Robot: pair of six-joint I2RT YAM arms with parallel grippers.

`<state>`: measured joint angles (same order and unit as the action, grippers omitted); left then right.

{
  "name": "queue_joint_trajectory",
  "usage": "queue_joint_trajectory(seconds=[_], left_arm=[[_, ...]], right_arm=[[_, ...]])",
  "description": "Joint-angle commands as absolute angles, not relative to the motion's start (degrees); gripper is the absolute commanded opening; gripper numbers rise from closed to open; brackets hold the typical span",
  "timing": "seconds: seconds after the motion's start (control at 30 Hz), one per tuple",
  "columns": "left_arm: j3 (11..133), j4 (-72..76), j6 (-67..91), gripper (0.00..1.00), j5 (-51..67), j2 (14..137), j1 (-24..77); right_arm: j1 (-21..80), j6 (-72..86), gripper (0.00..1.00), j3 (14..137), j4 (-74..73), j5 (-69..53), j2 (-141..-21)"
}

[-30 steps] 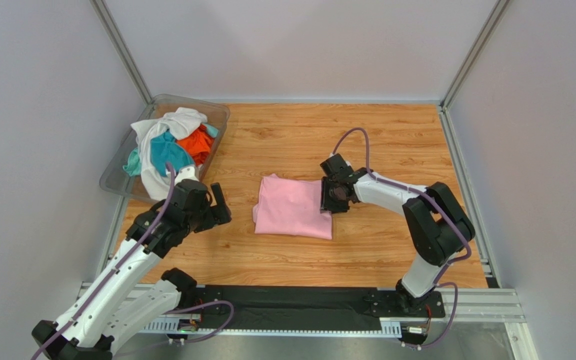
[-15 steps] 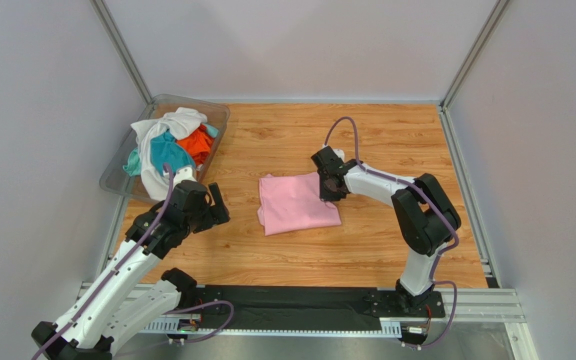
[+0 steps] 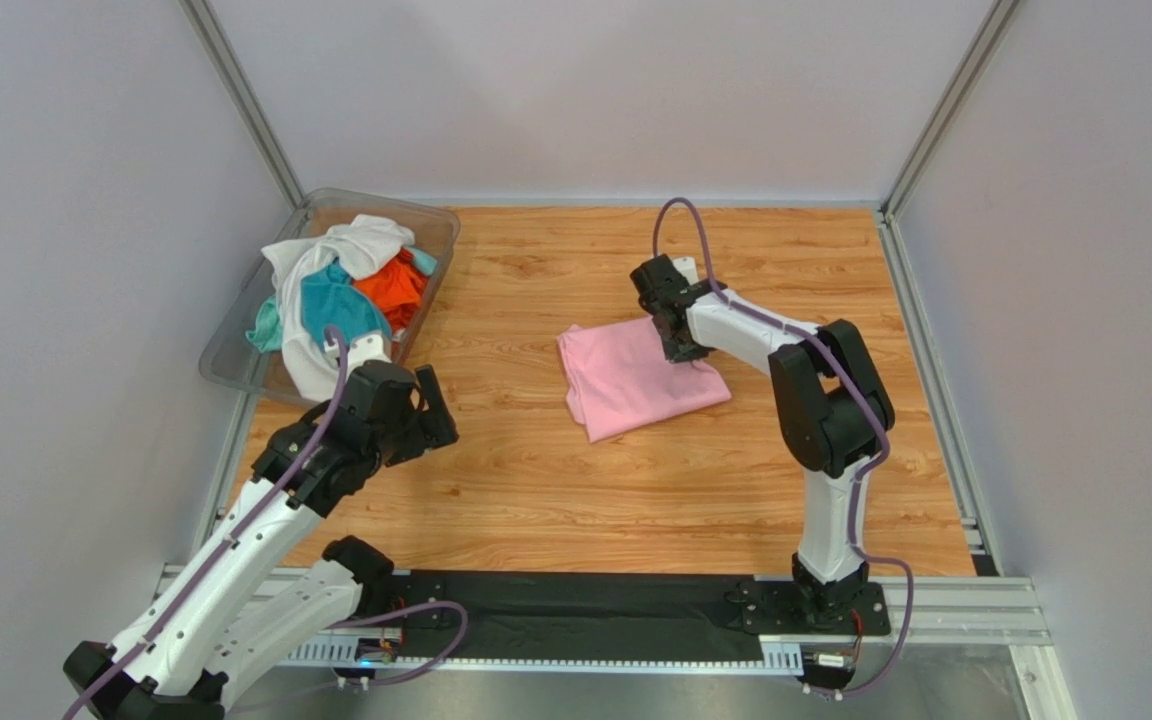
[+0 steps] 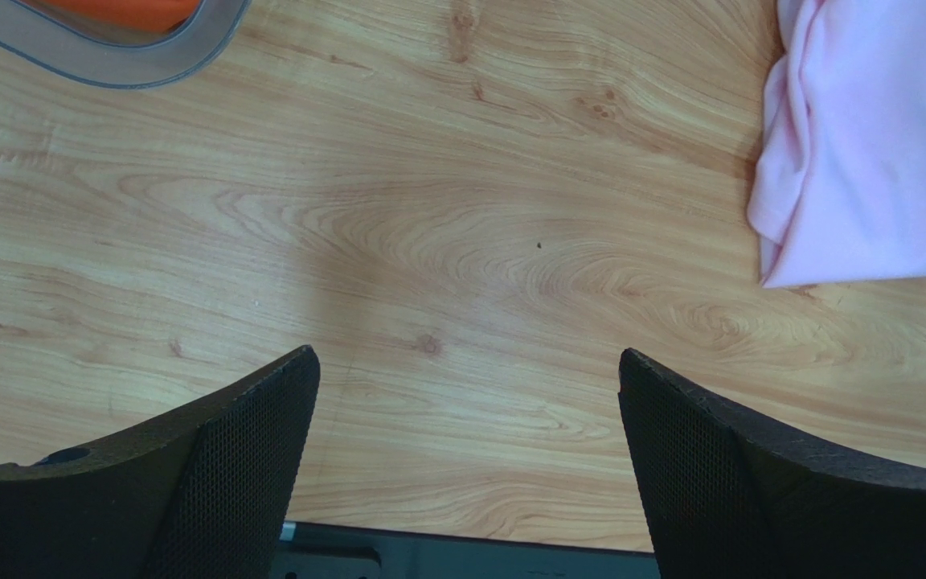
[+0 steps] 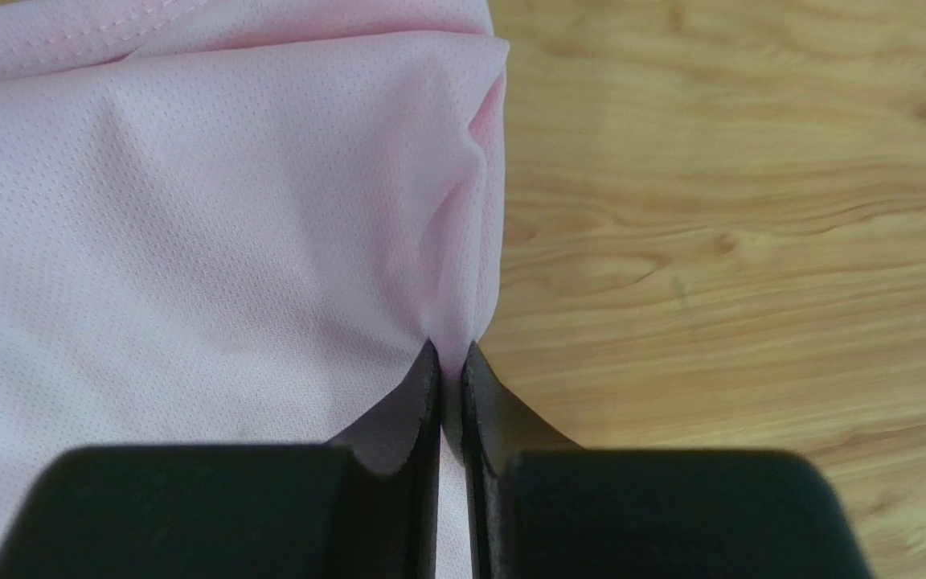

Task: Fold and stack the t-shirts
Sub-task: Neatly place the folded tshirt to the corner

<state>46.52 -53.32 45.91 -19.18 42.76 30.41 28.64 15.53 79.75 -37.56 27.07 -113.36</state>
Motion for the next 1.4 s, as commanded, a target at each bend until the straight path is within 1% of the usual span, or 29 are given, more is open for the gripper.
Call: queue_joint_trajectory(seconds=[0.0,0.13,0.17,0.37,0.67,0.83,0.93,1.03,1.23,1.33,1.37], left_arm=[[46.9,-53.6,45.5,1.0,-20.0,42.7,30.5],[46.8,-53.0,45.1,1.0,-20.2,43.4,30.5],[46.8,-52.7,44.9,1.0,-20.6,44.4,30.5],[47.2,-52.2,44.3,1.0,-20.5,46.7,30.5],[47.5,-51.2,44.1,1.0,-20.9,48.0,30.5],[49.5,-51.2,44.6,1.0,-21.2,49.8,30.5],[50.9,-51.2,44.7,1.0,-21.1,51.5,30.5],[52.1,-51.3,44.9,1.0,-21.1,53.3,30.4],[54.0,-51.5,45.4,1.0,-22.0,57.4,30.4],[55.6,-51.9,45.4,1.0,-21.6,59.6,30.4],[55.9,-51.9,45.4,1.0,-21.6,59.9,30.4]], right_arm=[[24.9,7.5,0.0,85.4,-36.8,30.1,-114.3],[20.5,3.7,0.0,90.1,-36.7,29.2,-116.5],[17.9,2.2,0.0,91.9,-36.7,28.3,-117.5],[12.8,-3.0,0.0,98.5,-36.7,28.4,-121.5],[4.1,-6.0,0.0,110.7,-36.7,26.6,-129.8],[0.6,-7.9,0.0,118.9,-36.9,25.9,-135.5],[-3.2,-8.7,0.0,122.6,-36.9,24.7,-138.0],[-5.4,-10.0,0.0,126.6,-36.7,22.9,-140.2],[-8.4,-13.7,0.0,132.0,-35.0,24.0,-145.0],[-10.0,-14.8,0.01,134.0,-34.3,24.7,-146.8],[-10.4,-15.2,0.04,134.3,-34.0,24.7,-147.2]])
